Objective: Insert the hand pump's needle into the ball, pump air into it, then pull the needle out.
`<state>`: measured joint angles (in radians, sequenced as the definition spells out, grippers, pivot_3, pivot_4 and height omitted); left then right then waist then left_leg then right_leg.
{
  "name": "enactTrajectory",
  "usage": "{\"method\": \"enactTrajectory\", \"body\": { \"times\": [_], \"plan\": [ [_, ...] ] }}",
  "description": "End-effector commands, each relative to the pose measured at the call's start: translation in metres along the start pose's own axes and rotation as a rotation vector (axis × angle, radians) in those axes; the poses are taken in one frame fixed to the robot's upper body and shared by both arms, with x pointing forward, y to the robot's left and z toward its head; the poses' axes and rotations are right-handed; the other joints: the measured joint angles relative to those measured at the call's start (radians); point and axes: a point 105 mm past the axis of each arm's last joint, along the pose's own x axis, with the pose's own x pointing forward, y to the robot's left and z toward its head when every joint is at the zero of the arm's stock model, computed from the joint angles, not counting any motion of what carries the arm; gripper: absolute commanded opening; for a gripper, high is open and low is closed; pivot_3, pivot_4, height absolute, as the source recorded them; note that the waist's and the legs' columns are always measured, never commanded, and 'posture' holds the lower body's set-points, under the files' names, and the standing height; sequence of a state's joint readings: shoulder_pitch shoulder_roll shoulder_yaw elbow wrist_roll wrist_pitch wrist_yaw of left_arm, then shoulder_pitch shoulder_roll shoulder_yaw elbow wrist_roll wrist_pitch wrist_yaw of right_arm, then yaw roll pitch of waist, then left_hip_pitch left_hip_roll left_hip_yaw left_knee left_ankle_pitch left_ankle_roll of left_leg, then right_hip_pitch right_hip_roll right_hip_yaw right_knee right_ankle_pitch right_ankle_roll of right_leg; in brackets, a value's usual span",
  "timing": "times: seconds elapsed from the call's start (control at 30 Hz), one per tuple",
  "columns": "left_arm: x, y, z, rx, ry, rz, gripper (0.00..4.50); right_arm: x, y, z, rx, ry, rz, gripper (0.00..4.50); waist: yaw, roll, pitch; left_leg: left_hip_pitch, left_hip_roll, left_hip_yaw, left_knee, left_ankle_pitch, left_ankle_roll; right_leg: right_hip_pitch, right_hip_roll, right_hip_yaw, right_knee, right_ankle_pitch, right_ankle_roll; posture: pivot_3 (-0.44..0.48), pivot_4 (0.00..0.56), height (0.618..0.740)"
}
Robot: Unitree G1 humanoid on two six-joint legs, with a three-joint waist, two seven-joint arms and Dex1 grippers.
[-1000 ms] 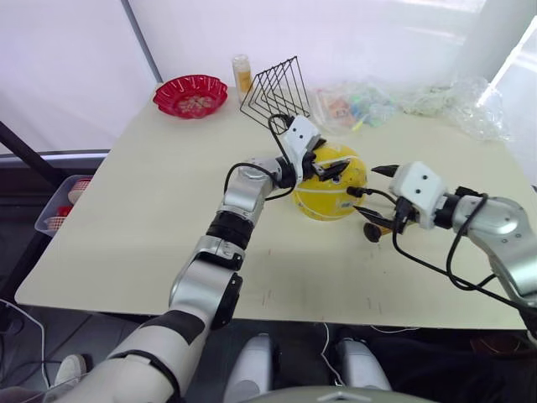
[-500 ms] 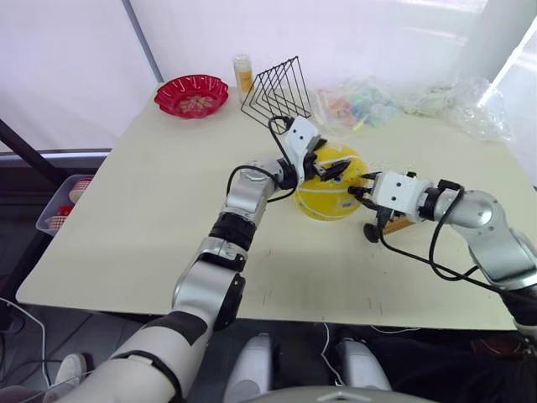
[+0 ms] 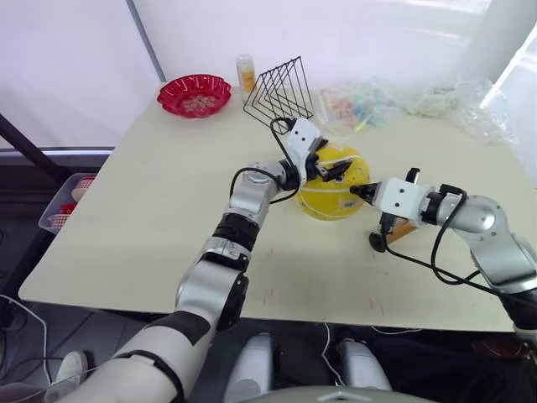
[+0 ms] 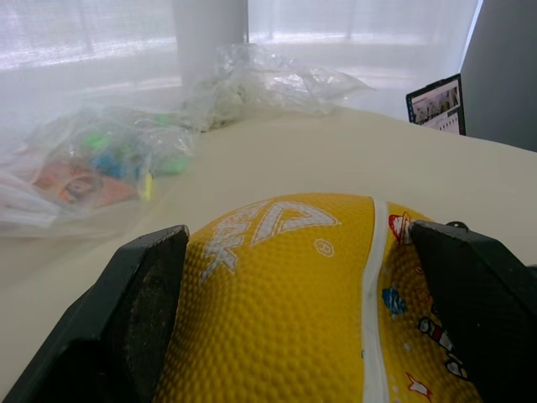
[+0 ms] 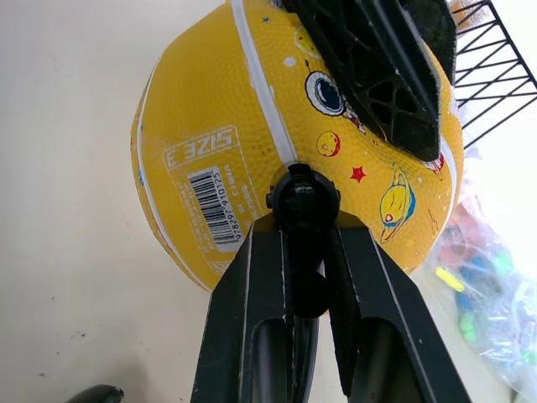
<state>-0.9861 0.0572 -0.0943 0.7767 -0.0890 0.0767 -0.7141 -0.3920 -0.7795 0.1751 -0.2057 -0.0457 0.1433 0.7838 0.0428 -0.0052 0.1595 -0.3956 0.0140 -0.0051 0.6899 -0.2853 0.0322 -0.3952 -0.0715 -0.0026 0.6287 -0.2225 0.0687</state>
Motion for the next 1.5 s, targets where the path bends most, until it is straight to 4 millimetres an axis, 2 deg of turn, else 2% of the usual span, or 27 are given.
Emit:
{"method": "enactTrajectory", "body": {
  "times": [0.03, 0.27, 0.6, 0.73, 0.93, 1.07, 1.2, 1.37, 1.5],
  "plan": [
    [-0.005, -0.012, -0.060, -0.031, 0.204, -0.013, 4.50, -0.018, -0.019, 0.023, -0.058, -0.079, -0.071, 0.01, 0.001, 0.000, 0.000, 0.000, 0.000, 0.000, 0.000, 0.000, 0.000, 0.000, 0.000, 0.000, 0.000, 0.000, 0.000, 0.000, 0.150, 0.735],
    [-0.005, -0.014, -0.070, -0.026, 0.228, -0.010, 4.50, -0.029, -0.021, 0.024, -0.040, -0.087, -0.081, 0.01, 0.007, 0.000, 0.000, -0.002, -0.004, -0.006, 0.000, 0.000, 0.000, 0.002, 0.000, 0.001, -0.001, -0.001, 0.001, 0.000, 0.150, 0.735],
    [-0.003, -0.016, -0.070, -0.034, 0.218, -0.009, 4.50, -0.035, -0.016, 0.017, -0.019, -0.073, -0.077, 0.01, 0.007, 0.000, -0.001, -0.001, -0.004, -0.006, 0.000, 0.000, 0.000, 0.003, 0.000, 0.001, -0.001, -0.001, 0.002, 0.000, 0.150, 0.735],
    [-0.002, -0.016, -0.065, -0.032, 0.196, -0.009, 4.50, -0.035, -0.011, 0.008, -0.001, -0.054, -0.073, 0.01, -0.006, 0.000, -0.001, 0.012, -0.004, -0.007, 0.000, 0.000, 0.000, 0.015, 0.000, 0.001, -0.002, -0.001, 0.002, 0.000, 0.150, 0.735],
    [0.000, -0.008, -0.047, -0.016, 0.135, 0.010, 4.50, -0.037, -0.006, -0.004, 0.032, -0.044, -0.085, 0.01, -0.006, -0.001, -0.002, 0.014, -0.004, -0.006, 0.000, 0.000, 0.000, 0.017, 0.000, 0.002, -0.002, -0.001, 0.002, 0.000, 0.150, 0.735],
    [0.004, -0.004, -0.013, 0.000, 0.011, 0.012, 4.50, -0.041, -0.002, -0.025, 0.075, -0.005, -0.126, 0.01, -0.005, -0.001, -0.001, 0.013, -0.004, -0.006, 0.000, 0.000, 0.000, 0.017, 0.000, 0.003, -0.002, -0.001, 0.002, 0.000, 0.150, 0.735],
    [0.004, -0.004, 0.011, -0.001, -0.059, -0.011, 4.50, -0.038, 0.007, -0.043, 0.078, 0.030, -0.148, 0.01, -0.007, -0.001, -0.001, 0.012, -0.004, -0.005, -0.001, 0.000, 0.000, 0.015, 0.000, 0.003, -0.002, -0.001, 0.002, 0.000, 0.150, 0.735],
    [0.000, -0.001, 0.036, 0.012, -0.118, -0.018, 4.50, -0.036, 0.012, -0.064, 0.042, 0.084, -0.171, 0.01, -0.007, -0.001, 0.000, 0.007, -0.004, -0.005, -0.001, 0.000, 0.000, 0.010, 0.000, 0.003, -0.002, -0.001, 0.002, 0.000, 0.150, 0.735],
    [-0.005, 0.000, 0.054, 0.031, -0.160, -0.030, 4.50, -0.032, 0.009, -0.070, 0.038, 0.085, -0.211, 0.01, -0.011, -0.001, 0.000, -0.003, -0.004, -0.004, -0.001, 0.003, -0.005, -0.001, 0.001, 0.004, -0.001, -0.001, 0.002, 0.000, 0.150, 0.735]
  ]
}}
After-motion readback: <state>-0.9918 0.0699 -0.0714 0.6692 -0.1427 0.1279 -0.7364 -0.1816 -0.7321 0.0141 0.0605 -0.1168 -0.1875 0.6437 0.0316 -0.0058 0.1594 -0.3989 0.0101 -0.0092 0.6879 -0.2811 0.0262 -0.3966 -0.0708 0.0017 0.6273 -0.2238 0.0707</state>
